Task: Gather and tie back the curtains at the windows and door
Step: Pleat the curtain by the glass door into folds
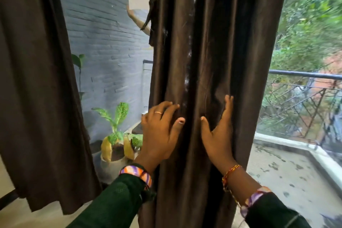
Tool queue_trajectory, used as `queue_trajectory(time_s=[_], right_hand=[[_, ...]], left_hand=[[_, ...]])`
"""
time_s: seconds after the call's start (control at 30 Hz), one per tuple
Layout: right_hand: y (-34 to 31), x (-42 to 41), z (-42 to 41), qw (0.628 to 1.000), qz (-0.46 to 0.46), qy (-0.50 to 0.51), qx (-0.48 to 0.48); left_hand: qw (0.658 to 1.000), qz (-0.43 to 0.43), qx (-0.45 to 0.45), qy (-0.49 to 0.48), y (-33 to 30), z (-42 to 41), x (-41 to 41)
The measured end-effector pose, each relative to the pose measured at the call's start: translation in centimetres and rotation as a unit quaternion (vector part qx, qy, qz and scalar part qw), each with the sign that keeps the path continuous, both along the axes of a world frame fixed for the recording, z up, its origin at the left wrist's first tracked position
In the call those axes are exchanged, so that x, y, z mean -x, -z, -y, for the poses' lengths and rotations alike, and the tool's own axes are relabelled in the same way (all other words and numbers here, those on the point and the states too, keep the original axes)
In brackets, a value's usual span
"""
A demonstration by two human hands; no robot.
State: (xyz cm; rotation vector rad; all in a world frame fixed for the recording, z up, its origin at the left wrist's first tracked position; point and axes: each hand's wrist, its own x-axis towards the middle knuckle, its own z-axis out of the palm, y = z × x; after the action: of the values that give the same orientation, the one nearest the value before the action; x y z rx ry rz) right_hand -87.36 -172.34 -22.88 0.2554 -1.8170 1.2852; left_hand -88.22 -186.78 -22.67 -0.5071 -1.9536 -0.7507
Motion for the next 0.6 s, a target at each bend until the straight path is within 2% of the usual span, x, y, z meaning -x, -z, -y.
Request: queue_trajectory(time_s=[0.1,0.17,0.2,0.27,0.43,0.6], right_hand=[[-0.7,0.3,-1.7,0.998,0.027,-0.024,0.045],[-1.1,0.0,-2.7,0.998,0.043,0.004,0.038],[-1.1,-0.3,-3.1,0.998,0.045,0.030,0.024],[-0.9,-1.1,-3.8,0.997,0.027,0.067,-0.021],[0.4,-2.5,-3.4,0.990,0.031,0.073,-0.117],[1.3,-2.9,-0.7,0.985,0.034,0.035,-0.165]], left_hand=[[0.986,0.096,-0.120,0.056,-1.4,-2.3,0.5],[0.968,0.127,-0.214,0.044,-2.7,-3.1,1.5],[0.963,0.134,-0.232,0.040,-3.2,-3.3,2.0],[0.963,0.130,-0.232,0.052,-3.9,-3.2,2.7],[0.967,0.075,-0.238,0.046,-3.3,-3.6,1.3],[0.980,0.055,-0.167,0.096,-2.3,-5.0,-1.7]])
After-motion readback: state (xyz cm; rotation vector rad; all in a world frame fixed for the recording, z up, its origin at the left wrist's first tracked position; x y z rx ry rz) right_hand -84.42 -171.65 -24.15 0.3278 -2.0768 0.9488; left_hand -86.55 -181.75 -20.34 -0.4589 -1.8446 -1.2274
